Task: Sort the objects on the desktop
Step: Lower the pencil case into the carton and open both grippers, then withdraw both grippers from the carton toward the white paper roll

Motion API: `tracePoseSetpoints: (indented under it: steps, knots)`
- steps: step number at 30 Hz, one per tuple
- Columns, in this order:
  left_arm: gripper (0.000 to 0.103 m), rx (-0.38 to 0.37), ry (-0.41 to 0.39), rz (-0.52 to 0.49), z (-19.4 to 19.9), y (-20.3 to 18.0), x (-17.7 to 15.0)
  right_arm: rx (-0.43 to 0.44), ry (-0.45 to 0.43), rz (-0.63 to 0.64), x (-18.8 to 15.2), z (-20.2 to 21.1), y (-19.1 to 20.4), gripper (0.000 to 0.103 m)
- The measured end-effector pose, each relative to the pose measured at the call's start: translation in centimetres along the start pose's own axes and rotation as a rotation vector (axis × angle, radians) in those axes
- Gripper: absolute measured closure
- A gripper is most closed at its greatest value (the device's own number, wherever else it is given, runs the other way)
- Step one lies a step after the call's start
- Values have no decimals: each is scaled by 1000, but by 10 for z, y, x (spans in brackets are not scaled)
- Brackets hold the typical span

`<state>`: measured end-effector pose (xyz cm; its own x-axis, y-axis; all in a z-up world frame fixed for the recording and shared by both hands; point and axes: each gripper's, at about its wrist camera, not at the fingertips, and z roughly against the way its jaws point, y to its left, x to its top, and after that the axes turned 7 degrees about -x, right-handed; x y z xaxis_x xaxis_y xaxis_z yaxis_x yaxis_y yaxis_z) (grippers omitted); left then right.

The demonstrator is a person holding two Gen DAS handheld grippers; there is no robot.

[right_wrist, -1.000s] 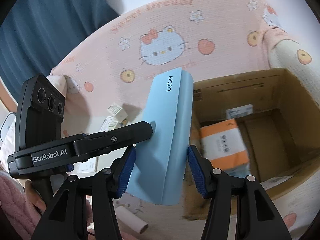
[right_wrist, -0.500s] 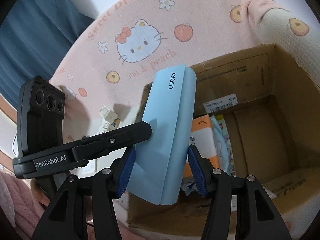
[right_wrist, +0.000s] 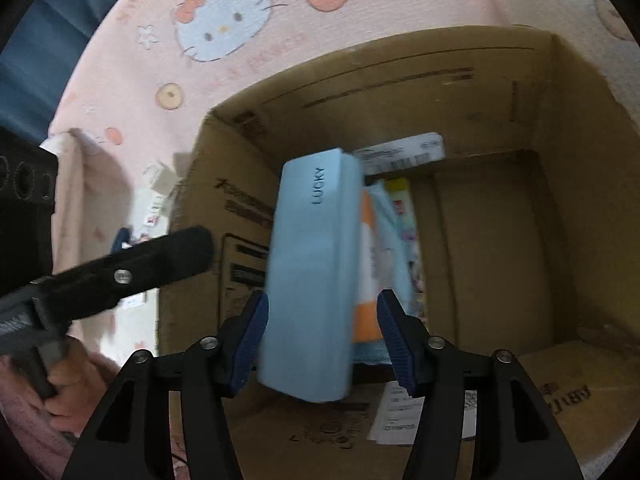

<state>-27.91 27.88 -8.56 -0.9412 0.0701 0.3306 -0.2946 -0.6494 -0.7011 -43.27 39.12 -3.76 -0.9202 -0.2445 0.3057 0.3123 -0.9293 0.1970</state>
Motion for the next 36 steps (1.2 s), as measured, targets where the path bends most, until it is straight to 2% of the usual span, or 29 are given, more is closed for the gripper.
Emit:
tracePoseSetpoints:
  steps: [4,5,6,7,8,10,14,21,22,24,25,27,28,30,31,32,33,35,36]
  knots:
    - [67,23,-50,-11,14,1,-1,33,-43,-58,-4,9,-3,49]
    - [67,17,-67,-20,18,1,-2,20,-64,-80,-4,13,-5,53]
    - [80,19,-95,-29,23,1,-3,-1,-87,-100,-4,18,-5,82]
    - [87,27,-129,-45,27,-1,-4,-28,-89,-120,-3,20,-6,92]
    - [97,43,-148,-75,30,-4,-5,-49,-74,-153,-2,20,-8,93]
    - [98,57,-140,-123,29,-11,-5,-57,-62,-228,-2,19,-13,93]
    - [98,79,-97,-154,17,-19,-6,-86,-61,-228,3,14,-9,93]
    - [98,150,2,-125,-10,-10,-8,23,-34,-281,7,-3,-9,93]
    - [98,135,1,-117,-11,-8,-8,23,-35,-285,7,-4,-8,93]
    - [98,113,8,-108,-10,-6,-8,-3,-47,-280,6,0,-7,93]
    - [97,110,10,-103,-9,-6,-9,-43,-53,-276,5,4,-6,93]
    - [88,84,5,-89,-5,-6,-9,-94,-78,-268,1,18,-3,93]
    - [82,69,-6,-79,-1,-6,-10,-91,-103,-259,-3,29,1,93]
    - [57,47,-48,-56,10,-8,-10,-66,-154,-247,-9,50,9,89]
    - [55,35,-68,-53,16,-10,-10,-61,-183,-235,-13,63,15,85]
    - [54,24,-84,-57,23,-12,-12,-65,-202,-222,-19,71,19,74]
    - [54,23,-92,-64,29,-16,-12,-87,-231,-202,-24,84,29,58]
    - [52,30,-111,-86,44,-20,-17,-126,-276,-171,-30,98,43,42]
    - [50,31,-127,-98,54,-21,-20,-146,-304,-154,-36,106,52,42]
